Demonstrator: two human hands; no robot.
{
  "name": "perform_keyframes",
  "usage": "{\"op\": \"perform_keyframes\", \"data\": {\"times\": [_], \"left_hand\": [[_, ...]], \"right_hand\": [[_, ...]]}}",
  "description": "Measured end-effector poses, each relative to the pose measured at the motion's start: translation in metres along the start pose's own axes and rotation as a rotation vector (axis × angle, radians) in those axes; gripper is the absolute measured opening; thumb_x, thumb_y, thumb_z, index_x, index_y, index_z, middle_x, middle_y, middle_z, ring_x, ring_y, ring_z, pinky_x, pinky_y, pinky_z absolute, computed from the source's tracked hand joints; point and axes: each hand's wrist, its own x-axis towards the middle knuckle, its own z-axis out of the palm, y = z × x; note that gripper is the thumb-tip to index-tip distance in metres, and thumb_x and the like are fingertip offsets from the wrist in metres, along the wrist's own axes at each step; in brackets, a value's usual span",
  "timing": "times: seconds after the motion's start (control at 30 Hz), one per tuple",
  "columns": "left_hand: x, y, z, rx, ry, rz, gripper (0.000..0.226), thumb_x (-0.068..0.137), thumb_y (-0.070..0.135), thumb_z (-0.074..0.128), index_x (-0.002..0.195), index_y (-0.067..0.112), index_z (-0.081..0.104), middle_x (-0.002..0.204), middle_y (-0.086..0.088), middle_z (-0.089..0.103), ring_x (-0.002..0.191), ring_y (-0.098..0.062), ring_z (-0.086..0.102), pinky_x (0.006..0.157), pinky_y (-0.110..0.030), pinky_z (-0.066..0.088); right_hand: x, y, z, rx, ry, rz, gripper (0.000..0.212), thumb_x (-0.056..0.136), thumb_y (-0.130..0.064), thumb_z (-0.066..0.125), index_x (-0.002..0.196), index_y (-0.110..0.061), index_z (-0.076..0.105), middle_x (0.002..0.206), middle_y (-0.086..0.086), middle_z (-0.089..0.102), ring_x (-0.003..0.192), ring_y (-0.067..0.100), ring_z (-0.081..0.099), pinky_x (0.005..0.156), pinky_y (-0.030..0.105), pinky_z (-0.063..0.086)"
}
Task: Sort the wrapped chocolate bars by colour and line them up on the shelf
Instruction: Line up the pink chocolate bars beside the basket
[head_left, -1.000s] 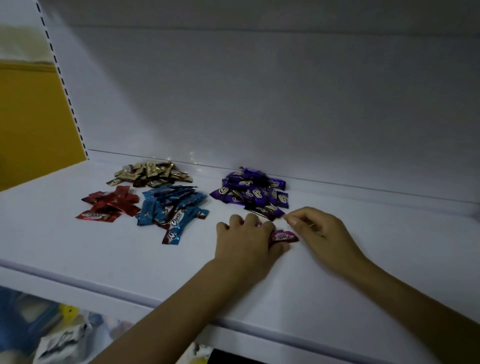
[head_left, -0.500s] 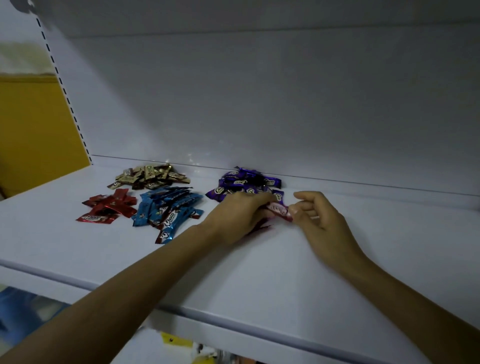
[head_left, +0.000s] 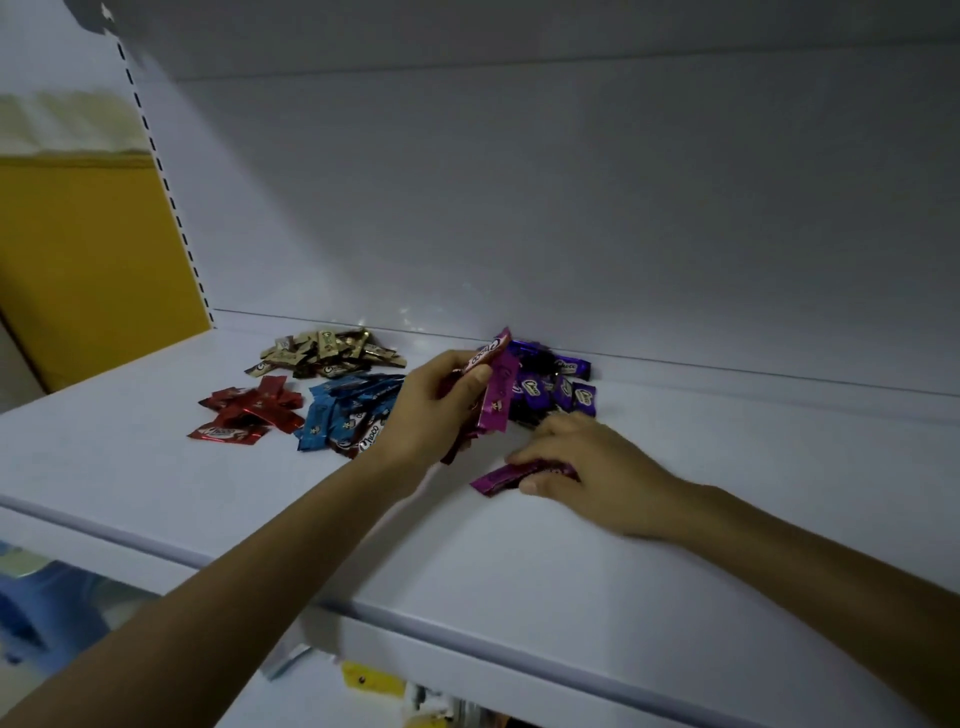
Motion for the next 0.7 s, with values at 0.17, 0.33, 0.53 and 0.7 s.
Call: {"op": "perform_keyframes", "data": {"times": [0.17, 0.33, 0.53, 0.7], "left_hand": [[-0.007, 0.0, 0.005, -0.237, -0.141, -0.177, 0.018, 0.099, 0.024, 0.046, 0.098, 0.017, 0.062, 0.066, 0.003, 0.064, 0.051, -0.006, 0.055, 0.04, -0.017, 0.039], [0.002, -0.003, 0.044, -0.222, -0.244, -0.158, 0.018, 0.099, 0.022, 0.045, 0.101, 0.014, 0.062, 0.064, 0.0, 0.061, 0.045, -0.004, 0.052, 0.038, -0.016, 0.04], [0.027, 0.003, 0.157, -0.364, -0.406, -0.239, 0.015, 0.099, 0.021, 0.047, 0.097, 0.017, 0.061, 0.062, 0.002, 0.064, 0.047, -0.005, 0.057, 0.037, -0.016, 0.039], [0.042, 0.017, 0.243, -0.506, -0.447, -0.369, 0.017, 0.099, 0.026, 0.051, 0.1, 0.015, 0.063, 0.069, -0.002, 0.068, 0.052, -0.009, 0.061, 0.039, -0.017, 0.038]], "right_hand": [[-0.01, 0.004, -0.013, -0.684, 0.048, -0.267, 0.008, 0.076, -0.022, 0.075, 0.073, -0.026, 0.068, 0.071, -0.008, 0.061, 0.066, 0.013, 0.06, 0.054, 0.023, 0.046], [-0.052, 0.05, -0.066, 0.121, 0.208, 0.275, 0.029, 0.097, -0.02, 0.048, 0.07, -0.025, 0.054, 0.059, -0.011, 0.051, 0.055, 0.003, 0.047, 0.052, 0.018, 0.032], [-0.099, 0.08, -0.098, 0.806, 0.448, 0.531, 0.025, 0.097, -0.02, 0.047, 0.083, -0.008, 0.065, 0.06, 0.0, 0.065, 0.051, 0.009, 0.058, 0.05, 0.018, 0.045], [-0.121, 0.114, -0.108, 0.819, 0.632, 0.666, 0.022, 0.093, -0.023, 0.056, 0.083, -0.005, 0.062, 0.065, 0.007, 0.067, 0.053, 0.013, 0.06, 0.048, 0.02, 0.046]]}}
